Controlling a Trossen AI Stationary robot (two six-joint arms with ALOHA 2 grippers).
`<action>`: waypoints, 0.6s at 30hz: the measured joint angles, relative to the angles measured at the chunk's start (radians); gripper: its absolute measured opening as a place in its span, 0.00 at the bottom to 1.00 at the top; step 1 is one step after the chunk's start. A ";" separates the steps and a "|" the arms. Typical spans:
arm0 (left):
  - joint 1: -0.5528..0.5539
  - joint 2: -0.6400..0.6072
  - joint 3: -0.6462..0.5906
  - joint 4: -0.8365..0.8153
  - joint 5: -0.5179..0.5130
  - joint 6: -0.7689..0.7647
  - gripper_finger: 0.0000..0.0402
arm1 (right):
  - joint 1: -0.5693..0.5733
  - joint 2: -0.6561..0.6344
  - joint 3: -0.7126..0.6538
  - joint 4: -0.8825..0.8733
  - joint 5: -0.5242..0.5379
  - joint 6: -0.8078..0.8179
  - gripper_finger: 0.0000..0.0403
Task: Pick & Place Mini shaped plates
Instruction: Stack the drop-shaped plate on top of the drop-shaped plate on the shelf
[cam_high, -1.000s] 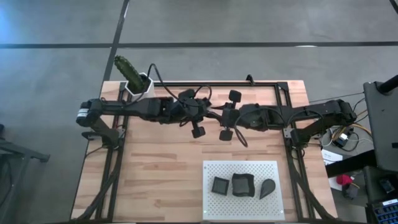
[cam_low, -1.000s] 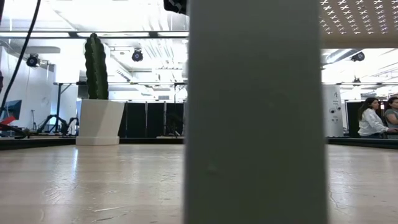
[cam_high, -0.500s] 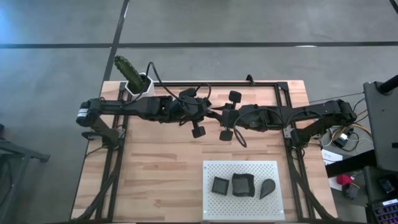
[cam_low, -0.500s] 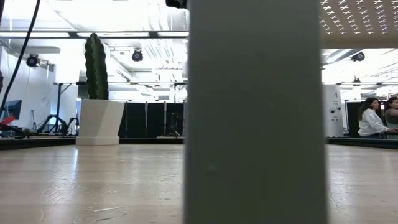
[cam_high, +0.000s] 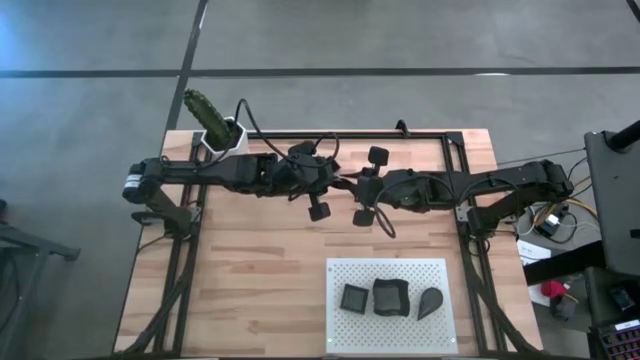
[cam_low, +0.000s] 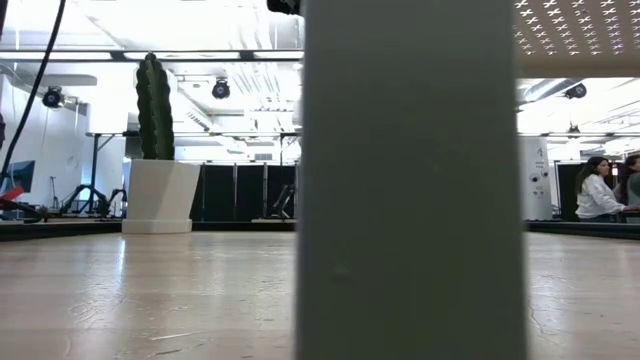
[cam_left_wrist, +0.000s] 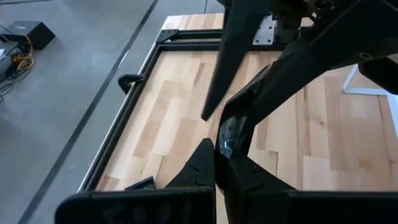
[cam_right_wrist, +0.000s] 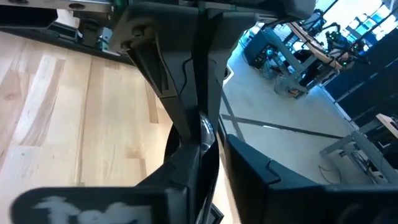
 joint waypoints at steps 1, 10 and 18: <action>0.000 0.000 0.000 0.000 0.000 0.000 0.01 | 0.000 0.000 0.000 0.000 0.000 0.001 0.15; -0.001 0.000 0.000 0.003 0.003 0.018 0.05 | 0.000 0.000 0.000 0.002 0.009 0.018 0.03; -0.002 0.000 0.000 0.017 0.004 0.023 0.12 | -0.001 0.000 0.001 0.000 0.006 0.041 0.03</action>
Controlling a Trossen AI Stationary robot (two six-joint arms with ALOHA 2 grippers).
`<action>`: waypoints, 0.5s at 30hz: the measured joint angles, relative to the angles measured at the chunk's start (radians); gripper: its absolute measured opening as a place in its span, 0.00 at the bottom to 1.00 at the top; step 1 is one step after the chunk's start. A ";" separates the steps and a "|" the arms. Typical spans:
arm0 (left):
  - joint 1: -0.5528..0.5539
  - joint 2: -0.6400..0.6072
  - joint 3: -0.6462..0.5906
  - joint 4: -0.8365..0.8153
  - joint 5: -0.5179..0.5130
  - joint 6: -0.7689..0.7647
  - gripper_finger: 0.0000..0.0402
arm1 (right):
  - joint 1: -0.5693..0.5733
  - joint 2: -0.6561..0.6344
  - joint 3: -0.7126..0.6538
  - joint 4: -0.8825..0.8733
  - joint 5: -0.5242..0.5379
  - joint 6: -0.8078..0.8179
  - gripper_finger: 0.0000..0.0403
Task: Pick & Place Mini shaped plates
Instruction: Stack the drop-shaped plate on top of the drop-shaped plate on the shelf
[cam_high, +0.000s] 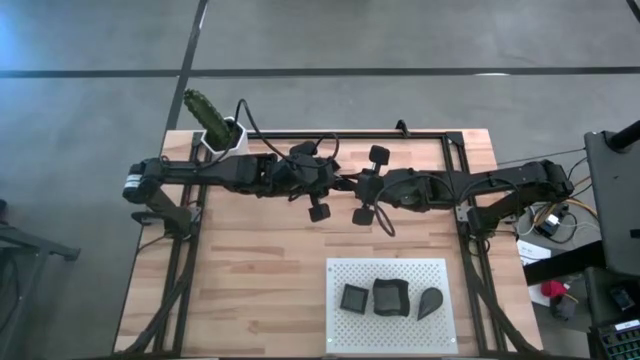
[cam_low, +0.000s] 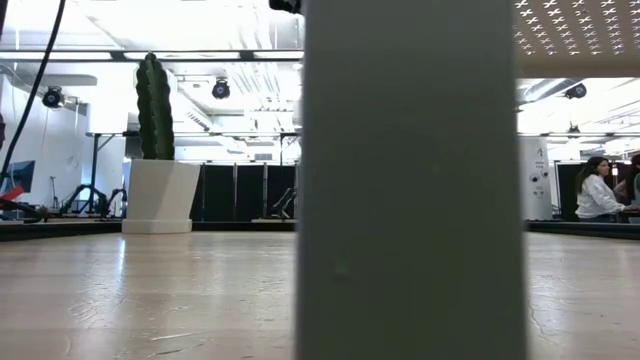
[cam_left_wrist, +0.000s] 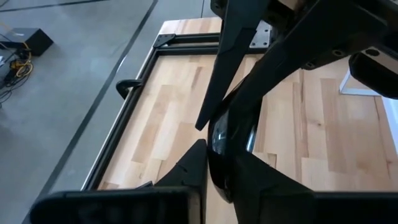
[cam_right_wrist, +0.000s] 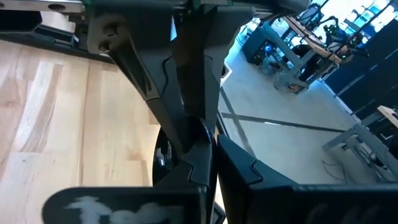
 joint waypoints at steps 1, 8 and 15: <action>0.000 0.000 0.000 0.000 0.000 0.000 0.13 | 0.000 0.000 0.000 -0.001 0.000 0.006 0.03; 0.000 0.000 0.000 0.000 -0.005 0.018 0.22 | 0.000 -0.015 0.000 -0.009 0.000 0.049 0.03; 0.000 -0.018 0.000 -0.002 -0.011 0.031 0.27 | 0.000 -0.094 0.008 -0.148 0.050 0.262 0.03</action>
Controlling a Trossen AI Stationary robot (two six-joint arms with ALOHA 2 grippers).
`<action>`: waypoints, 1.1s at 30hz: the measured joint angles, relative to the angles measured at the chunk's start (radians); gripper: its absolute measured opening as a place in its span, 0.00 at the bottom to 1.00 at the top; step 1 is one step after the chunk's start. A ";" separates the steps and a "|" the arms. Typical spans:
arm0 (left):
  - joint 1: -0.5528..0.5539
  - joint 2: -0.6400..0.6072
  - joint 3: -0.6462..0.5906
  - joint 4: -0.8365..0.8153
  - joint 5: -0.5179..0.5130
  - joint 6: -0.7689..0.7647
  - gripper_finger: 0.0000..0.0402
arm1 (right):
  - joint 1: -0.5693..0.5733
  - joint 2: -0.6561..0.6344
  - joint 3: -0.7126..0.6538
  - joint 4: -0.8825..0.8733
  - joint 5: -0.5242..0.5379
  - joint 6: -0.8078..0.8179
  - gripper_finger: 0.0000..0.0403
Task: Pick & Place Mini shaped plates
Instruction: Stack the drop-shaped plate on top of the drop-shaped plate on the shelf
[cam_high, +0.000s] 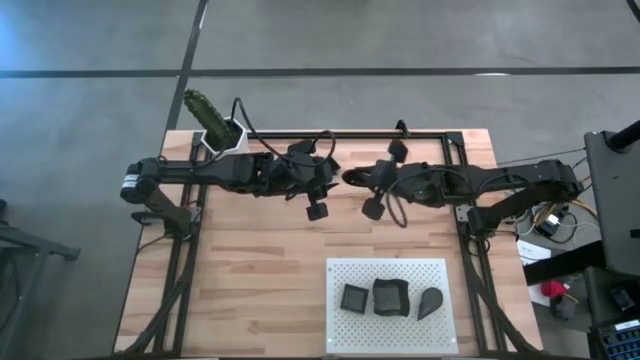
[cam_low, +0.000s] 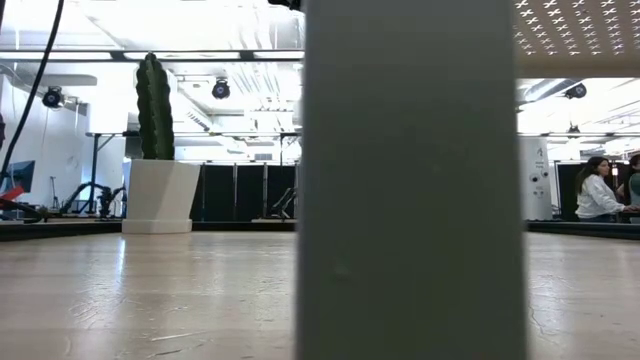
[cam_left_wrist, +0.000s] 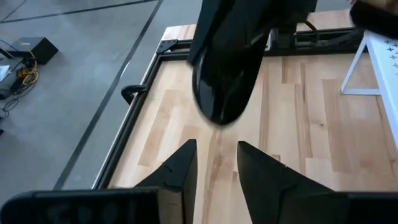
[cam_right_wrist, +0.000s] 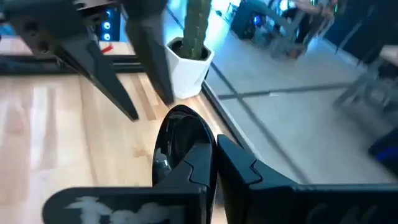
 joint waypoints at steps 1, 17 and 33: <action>0.000 -0.004 0.001 -0.004 0.000 0.002 0.27 | 0.000 -0.015 0.000 -0.024 0.000 0.041 0.03; 0.000 -0.019 0.005 -0.051 0.000 0.041 0.27 | 0.059 -0.209 0.000 -0.530 -0.239 0.751 0.03; 0.000 -0.019 0.005 -0.087 0.004 0.016 0.27 | 0.287 -0.230 -0.003 -0.733 -0.250 1.395 0.03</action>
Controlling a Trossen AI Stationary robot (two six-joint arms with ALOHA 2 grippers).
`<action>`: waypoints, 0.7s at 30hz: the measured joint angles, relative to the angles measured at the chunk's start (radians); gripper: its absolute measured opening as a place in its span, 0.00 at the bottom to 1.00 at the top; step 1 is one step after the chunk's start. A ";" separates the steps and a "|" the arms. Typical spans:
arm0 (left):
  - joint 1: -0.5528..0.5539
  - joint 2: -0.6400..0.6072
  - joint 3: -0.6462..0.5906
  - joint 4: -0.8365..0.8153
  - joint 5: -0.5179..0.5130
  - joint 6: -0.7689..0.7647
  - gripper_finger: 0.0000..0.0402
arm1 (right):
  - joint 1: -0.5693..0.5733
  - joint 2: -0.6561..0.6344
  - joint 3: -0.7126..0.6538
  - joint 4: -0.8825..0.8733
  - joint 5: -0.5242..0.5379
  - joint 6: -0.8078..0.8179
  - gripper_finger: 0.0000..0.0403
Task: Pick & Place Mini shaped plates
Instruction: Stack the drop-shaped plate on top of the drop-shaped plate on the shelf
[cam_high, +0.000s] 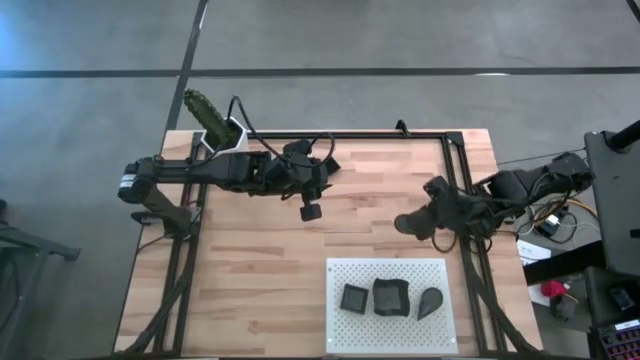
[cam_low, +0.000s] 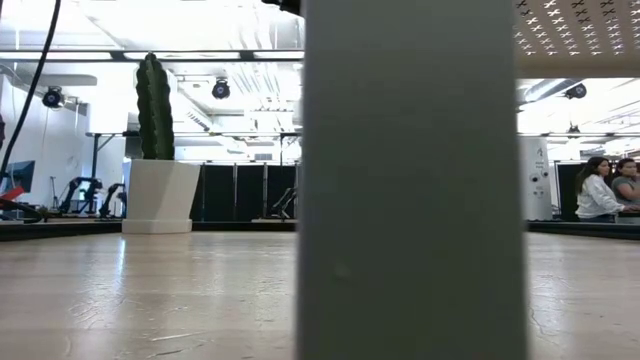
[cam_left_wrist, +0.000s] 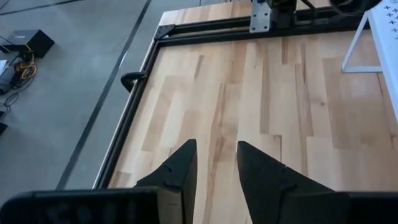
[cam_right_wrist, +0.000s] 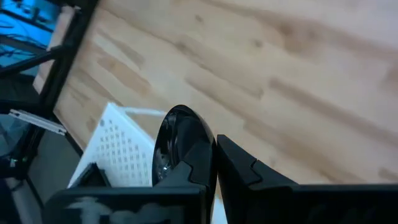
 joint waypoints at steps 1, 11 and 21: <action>0.000 0.000 -0.001 0.001 0.000 0.001 0.27 | 0.021 0.004 0.000 -0.014 0.000 0.036 0.03; -0.002 0.000 -0.014 0.002 0.016 0.031 0.27 | 0.138 0.026 0.003 -0.103 -0.110 -0.104 0.03; -0.030 0.010 -0.021 0.102 0.156 0.154 0.27 | 0.137 0.025 0.040 -0.100 0.119 -0.491 0.03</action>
